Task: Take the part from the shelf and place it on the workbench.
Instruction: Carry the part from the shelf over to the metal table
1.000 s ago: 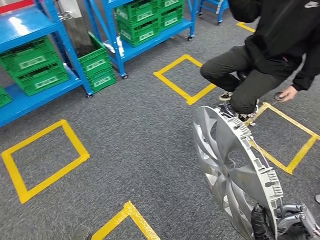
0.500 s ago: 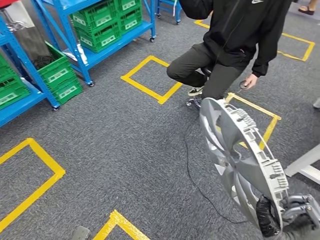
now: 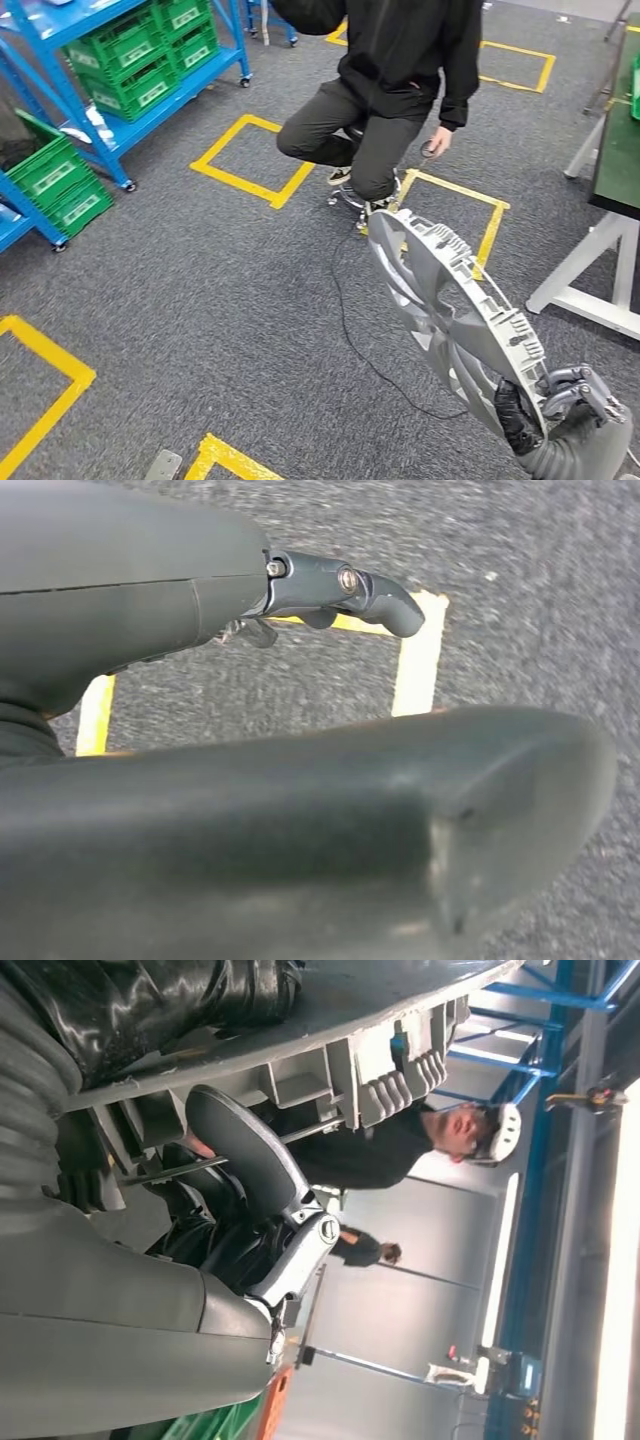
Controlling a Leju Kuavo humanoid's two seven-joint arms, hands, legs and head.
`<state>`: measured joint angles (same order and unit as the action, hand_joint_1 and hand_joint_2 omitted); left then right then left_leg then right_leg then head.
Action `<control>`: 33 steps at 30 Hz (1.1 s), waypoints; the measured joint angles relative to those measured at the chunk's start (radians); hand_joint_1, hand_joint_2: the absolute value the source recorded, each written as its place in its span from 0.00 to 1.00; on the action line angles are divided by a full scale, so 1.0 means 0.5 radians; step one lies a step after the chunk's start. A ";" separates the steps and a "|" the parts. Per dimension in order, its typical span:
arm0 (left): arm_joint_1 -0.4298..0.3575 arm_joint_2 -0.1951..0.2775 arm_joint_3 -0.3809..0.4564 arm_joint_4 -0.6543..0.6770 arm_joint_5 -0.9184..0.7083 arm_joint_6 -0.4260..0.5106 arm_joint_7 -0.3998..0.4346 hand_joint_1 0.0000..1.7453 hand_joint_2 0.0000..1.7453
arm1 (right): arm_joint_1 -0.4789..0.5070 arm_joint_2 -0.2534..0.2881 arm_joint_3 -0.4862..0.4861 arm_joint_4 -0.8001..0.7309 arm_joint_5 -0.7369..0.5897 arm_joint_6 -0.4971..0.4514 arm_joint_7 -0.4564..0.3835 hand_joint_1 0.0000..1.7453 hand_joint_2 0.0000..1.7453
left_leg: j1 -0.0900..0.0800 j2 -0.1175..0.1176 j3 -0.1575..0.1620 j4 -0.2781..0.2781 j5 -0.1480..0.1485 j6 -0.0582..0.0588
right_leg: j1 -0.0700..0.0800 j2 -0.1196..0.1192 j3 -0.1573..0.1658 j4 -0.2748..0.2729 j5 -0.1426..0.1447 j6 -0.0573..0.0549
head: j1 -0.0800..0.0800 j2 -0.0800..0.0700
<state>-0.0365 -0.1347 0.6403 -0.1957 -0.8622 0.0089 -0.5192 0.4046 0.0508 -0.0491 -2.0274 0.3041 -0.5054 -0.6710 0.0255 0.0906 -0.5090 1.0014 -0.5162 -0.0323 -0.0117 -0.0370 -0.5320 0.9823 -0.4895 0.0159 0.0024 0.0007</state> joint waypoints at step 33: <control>0.009 0.024 0.014 0.000 -0.172 -0.053 -0.041 0.00 0.00 | -0.328 -0.094 -0.728 0.224 -0.517 0.853 0.123 1.00 1.00 | -0.023 -0.120 -0.132 0.259 -0.128 0.021 | -0.001 0.069 0.018 -0.038 0.041 -0.028 | -0.008 0.000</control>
<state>-0.0318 -0.1226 0.6475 -0.1957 -0.9481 -0.0175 -0.5399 0.2409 0.0039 -0.4131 -1.9156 0.0454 -0.0788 -0.6094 0.0141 0.0304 -0.5750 1.1311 -0.5802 -0.0217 -0.0120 -0.0027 -0.5227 0.9633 -0.4692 0.0019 -0.0018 0.0007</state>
